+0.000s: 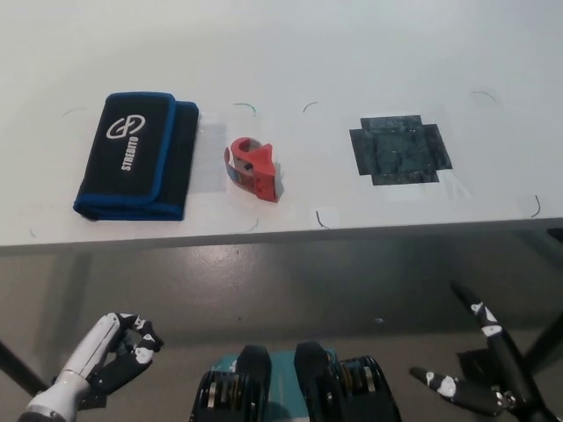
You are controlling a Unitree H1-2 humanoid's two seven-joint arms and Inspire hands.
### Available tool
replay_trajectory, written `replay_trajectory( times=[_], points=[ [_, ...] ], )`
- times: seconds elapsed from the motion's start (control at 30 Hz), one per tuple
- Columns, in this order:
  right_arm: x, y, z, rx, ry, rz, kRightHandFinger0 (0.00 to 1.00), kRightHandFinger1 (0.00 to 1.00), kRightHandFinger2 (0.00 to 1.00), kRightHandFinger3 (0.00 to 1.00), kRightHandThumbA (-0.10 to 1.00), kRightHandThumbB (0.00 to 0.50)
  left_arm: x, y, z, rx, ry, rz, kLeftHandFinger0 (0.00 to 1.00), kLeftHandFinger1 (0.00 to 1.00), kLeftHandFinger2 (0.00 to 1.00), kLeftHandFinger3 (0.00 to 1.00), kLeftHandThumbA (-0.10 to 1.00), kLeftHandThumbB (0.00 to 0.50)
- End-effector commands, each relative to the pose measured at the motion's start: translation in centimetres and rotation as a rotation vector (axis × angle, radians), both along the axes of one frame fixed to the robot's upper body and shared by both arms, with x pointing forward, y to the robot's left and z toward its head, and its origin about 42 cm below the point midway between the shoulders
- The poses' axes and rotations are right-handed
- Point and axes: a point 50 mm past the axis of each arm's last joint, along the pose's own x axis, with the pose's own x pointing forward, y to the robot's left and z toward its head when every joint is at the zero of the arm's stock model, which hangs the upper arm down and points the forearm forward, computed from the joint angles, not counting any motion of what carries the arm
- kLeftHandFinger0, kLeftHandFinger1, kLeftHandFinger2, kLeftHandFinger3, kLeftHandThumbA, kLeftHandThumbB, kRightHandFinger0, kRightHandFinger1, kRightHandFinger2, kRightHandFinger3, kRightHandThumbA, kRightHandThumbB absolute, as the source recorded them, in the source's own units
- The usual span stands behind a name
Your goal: Use the right hand to move the tape on the right hand side to the notebook on the left hand side
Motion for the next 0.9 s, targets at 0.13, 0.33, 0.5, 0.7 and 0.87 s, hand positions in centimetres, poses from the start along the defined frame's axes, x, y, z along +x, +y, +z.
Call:
replay_trajectory(
  times=[0.13,0.33,0.5,0.7,0.87],
  points=[
    [1.7,0.0,1.4,-0.045,-0.071,0.028,1.0,1.0,1.0,1.0,1.0,0.203,-0.6,0.8,1.0,0.001,-0.041,0.009,0.07,0.19,0.43,0.68,0.07,0.17],
    [0.7,0.2,1.7,-0.153,-0.102,0.044,1.0,1.0,1.0,1.0,1.0,0.238,-1.1,0.9,1.0,0.012,-0.037,0.003,0.05,0.18,0.41,0.68,0.07,0.179],
    [0.6,0.2,2.1,-0.186,-0.107,0.047,1.0,1.0,1.0,1.0,1.0,0.246,-1.1,0.7,1.0,0.006,-0.035,0.003,0.04,0.16,0.38,0.68,0.06,0.171],
    [0.5,0.3,2.3,-0.214,-0.114,0.048,1.0,1.0,1.0,1.0,1.0,0.21,-1.0,0.8,0.9,0.004,-0.034,0.003,0.02,0.15,0.37,0.67,0.07,0.178],
    [0.5,0.4,2.2,-0.21,-0.103,0.049,1.0,1.0,1.0,1.0,1.0,0.222,-1.1,0.7,1.0,0.007,-0.037,0.0,0.04,0.17,0.39,0.67,0.08,0.177]
  ],
)
